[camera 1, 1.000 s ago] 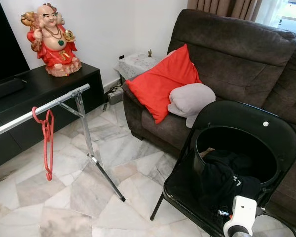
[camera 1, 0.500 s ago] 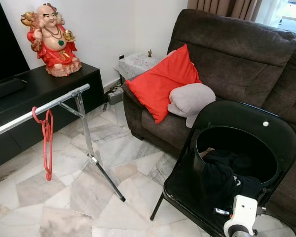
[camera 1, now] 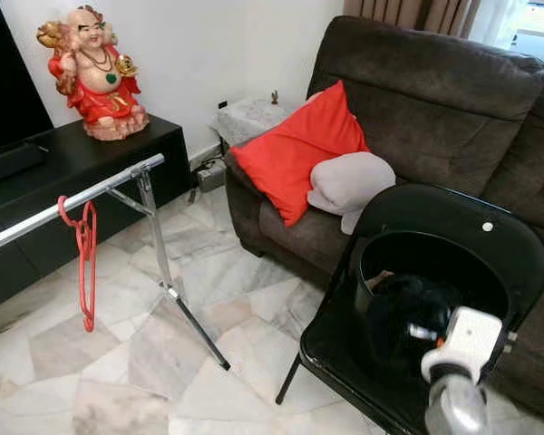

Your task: Hang hanger

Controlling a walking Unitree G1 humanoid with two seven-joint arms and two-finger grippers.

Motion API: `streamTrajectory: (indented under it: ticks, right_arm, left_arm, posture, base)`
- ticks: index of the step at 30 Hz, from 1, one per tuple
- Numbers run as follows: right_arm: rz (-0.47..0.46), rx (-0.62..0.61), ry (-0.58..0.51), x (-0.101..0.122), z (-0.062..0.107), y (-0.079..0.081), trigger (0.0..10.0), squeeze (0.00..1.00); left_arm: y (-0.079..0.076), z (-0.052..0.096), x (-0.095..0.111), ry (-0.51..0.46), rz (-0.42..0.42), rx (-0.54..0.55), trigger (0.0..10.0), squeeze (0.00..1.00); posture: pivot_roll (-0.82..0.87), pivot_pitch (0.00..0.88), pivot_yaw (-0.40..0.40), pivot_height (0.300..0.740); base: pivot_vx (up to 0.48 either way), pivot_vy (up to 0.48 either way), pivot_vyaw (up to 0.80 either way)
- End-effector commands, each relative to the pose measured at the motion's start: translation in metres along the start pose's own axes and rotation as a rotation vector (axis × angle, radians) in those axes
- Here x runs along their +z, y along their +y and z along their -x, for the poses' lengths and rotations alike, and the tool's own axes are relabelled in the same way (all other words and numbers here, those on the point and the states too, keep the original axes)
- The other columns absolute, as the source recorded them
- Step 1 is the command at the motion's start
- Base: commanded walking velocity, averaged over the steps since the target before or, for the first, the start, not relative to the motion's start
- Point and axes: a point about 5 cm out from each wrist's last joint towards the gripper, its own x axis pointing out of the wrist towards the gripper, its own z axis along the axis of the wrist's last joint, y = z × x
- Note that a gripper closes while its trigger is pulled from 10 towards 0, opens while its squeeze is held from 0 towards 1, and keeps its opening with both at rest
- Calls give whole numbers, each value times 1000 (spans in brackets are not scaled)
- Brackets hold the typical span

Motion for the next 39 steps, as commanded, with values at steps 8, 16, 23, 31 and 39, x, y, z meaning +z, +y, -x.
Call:
streamTrajectory:
  ticks: [8, 16, 23, 31, 39]
  right_arm:
    - [-11, 23, -149, 53, -18, 1, 0, 0]
    - [55, -15, -90, 47, -16, -16, 0, 0]
    - [82, -56, -173, 73, -24, -29, 0, 0]
    - [133, -126, -391, 133, -26, -45, 0, 0]
    - [244, 61, -254, 104, -29, -20, 0, 0]
  left_arm:
    - [1, 0, -3, 13, 1, 6, 10000, 0]
    - [1, 0, -3, 13, 4, 5, 10000, 0]
    - [2, 1, -3, 14, 3, 9, 10000, 0]
    - [2, 1, -2, 10, 2, 9, 10000, 0]
    - [1, 0, -2, 7, 4, 7, 10000, 0]
  posture:
    - [0, 0, 6, 740]
    - [3, 0, 9, 740]
    - [4, 0, 12, 740]
    - [-6, 0, 15, 740]
    - [-3, 0, 10, 740]
  base:
    - [0, 0, 0]
    - [0, 0, 0]
    - [0, 0, 0]
    - [0, 0, 0]
    - [0, 0, 0]
